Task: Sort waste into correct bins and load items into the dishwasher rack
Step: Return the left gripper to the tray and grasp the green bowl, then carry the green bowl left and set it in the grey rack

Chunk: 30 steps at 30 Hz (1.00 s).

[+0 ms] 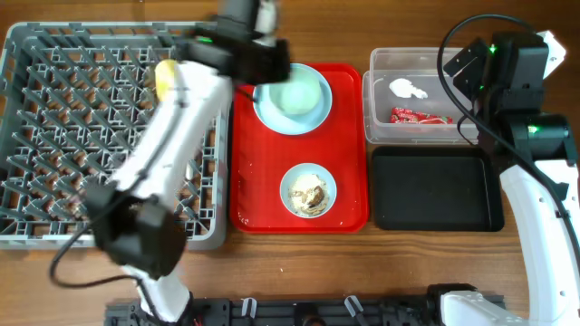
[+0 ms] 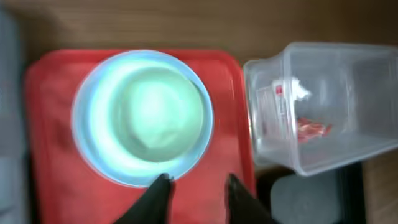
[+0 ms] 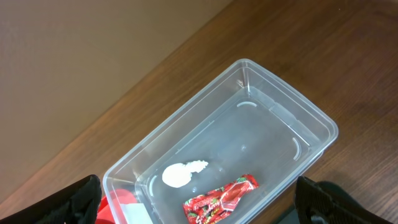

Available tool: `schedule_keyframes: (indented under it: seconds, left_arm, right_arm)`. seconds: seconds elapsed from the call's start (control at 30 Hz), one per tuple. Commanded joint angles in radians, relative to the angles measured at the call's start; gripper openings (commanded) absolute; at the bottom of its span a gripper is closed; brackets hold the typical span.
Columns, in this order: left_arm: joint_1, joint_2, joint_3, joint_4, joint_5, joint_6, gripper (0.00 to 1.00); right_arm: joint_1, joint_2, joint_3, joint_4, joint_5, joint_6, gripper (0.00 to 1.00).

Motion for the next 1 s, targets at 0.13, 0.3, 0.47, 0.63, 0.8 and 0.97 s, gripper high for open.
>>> schedule_keyframes:
  seconds: [0.13, 0.3, 0.47, 0.63, 0.8, 0.97]
  left_arm:
    - [-0.265, 0.24, -0.003, 0.135, -0.446, -0.013, 0.3]
    - [-0.267, 0.319, -0.003, 0.187, -0.442, -0.013, 0.27]
    - [-0.263, 0.383, -0.003, 0.246, -0.47, -0.009, 0.27]
    - [-0.248, 0.392, -0.003, 0.258, -0.491, -0.01, 0.26]
    - [-0.241, 0.401, -0.003, 0.256, -0.489, -0.01, 0.14]
    - [-0.241, 0.418, -0.002, 0.254, -0.483, -0.01, 0.04]
  right_arm:
    - [0.0, 0.008, -0.005, 0.0, 0.012, -0.013, 1.0]
    - [0.0, 0.008, -0.005, 0.0, 0.012, -0.012, 1.0]
    - [0.0, 0.008, -0.005, 0.0, 0.012, -0.013, 1.0]
    - [0.0, 0.008, -0.005, 0.0, 0.012, -0.012, 1.0]
    - [0.0, 0.008, -0.005, 0.0, 0.012, -0.012, 1.0]
    - [0.0, 0.008, -0.005, 0.0, 0.012, -0.013, 1.0]
